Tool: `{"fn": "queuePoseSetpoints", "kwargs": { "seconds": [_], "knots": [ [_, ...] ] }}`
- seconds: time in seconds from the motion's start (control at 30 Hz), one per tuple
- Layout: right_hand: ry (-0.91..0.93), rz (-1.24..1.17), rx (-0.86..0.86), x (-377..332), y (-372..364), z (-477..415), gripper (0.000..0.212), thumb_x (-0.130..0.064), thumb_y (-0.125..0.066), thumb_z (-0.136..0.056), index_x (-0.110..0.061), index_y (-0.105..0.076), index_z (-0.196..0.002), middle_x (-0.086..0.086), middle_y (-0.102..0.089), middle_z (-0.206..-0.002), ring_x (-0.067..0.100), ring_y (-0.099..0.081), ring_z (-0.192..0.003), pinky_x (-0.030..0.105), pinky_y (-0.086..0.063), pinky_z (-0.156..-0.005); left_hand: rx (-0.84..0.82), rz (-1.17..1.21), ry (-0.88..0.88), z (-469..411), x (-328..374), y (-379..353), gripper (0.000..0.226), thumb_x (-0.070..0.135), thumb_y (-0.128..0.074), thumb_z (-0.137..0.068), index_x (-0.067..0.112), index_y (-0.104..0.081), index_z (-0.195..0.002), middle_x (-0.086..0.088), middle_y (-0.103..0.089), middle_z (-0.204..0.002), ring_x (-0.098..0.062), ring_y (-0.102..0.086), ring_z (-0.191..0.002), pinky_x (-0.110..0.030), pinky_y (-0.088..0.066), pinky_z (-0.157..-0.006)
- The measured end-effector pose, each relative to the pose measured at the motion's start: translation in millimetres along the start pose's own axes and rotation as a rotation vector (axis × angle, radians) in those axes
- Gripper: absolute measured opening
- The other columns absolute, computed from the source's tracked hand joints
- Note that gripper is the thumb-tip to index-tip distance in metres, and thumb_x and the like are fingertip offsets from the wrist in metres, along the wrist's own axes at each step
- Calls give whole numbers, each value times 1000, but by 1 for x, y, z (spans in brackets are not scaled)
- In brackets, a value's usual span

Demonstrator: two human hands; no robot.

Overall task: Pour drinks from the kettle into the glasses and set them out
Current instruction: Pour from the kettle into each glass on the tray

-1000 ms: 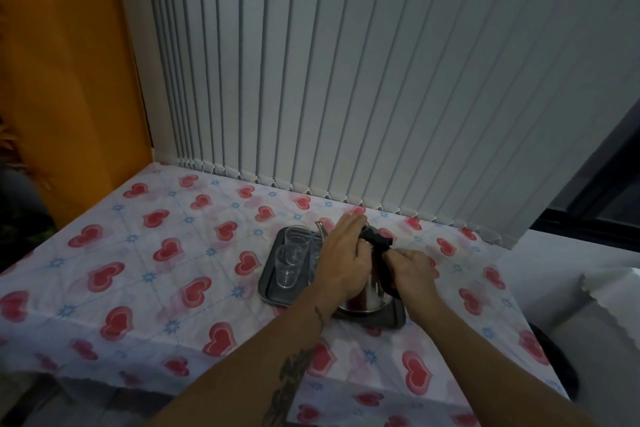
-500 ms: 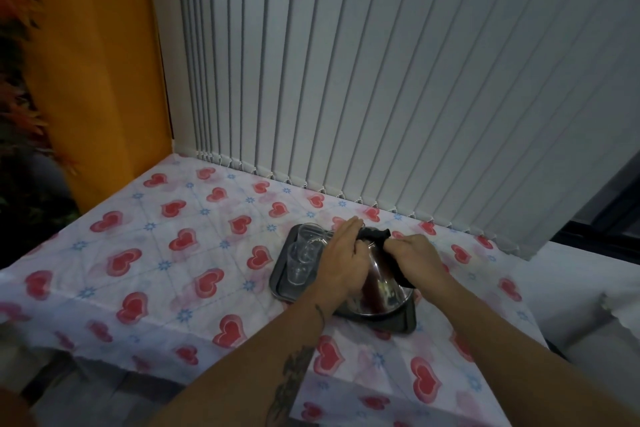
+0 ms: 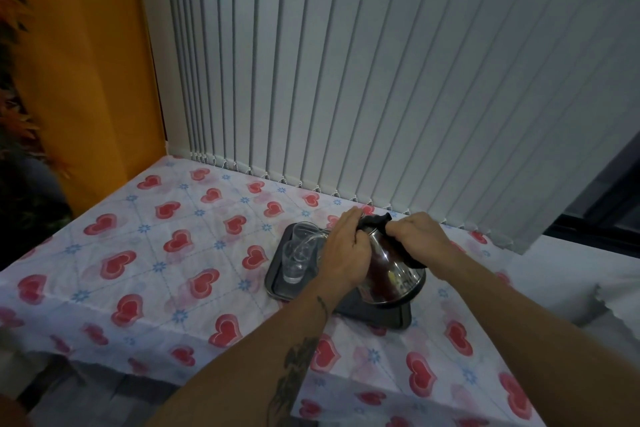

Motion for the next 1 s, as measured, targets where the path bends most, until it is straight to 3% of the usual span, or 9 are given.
{"fn": "queuePoseSetpoints", "kwargs": {
  "seconds": [0.43,0.73,1.0],
  "knots": [
    [-12,30,-5,-3,7,1,21,-26,-67,-71,-8,-63,-62,9,-63,-61,26,-60,-61,38,-44,-62,10,26,9,3,7,-1,50,12,-35,-95,18,-41,-144,0,-38,-153,-15,-31,-142,-38,-22,-119],
    [24,106,3,-5,7,-1,35,-22,-64,-79,-9,-48,-51,4,-49,-54,19,-46,-53,36,-33,-56,25,32,21,5,10,0,49,12,-35,-95,17,-43,-143,-1,-43,-149,-16,-38,-136,-34,-27,-116],
    [59,196,-36,-3,5,-7,37,-25,-61,-83,-13,-49,-50,0,-49,-53,12,-44,-48,28,-32,-50,22,32,44,7,10,0,49,15,-35,-95,20,-42,-144,0,-41,-151,-17,-35,-138,-39,-26,-117]
  ]
}}
Point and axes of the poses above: each hand's wrist, its own z-axis away from the middle knuckle, its own y-axis out of the back of the hand, x = y × z, the point moved 6 cm from there along -z, towards the middle knuckle
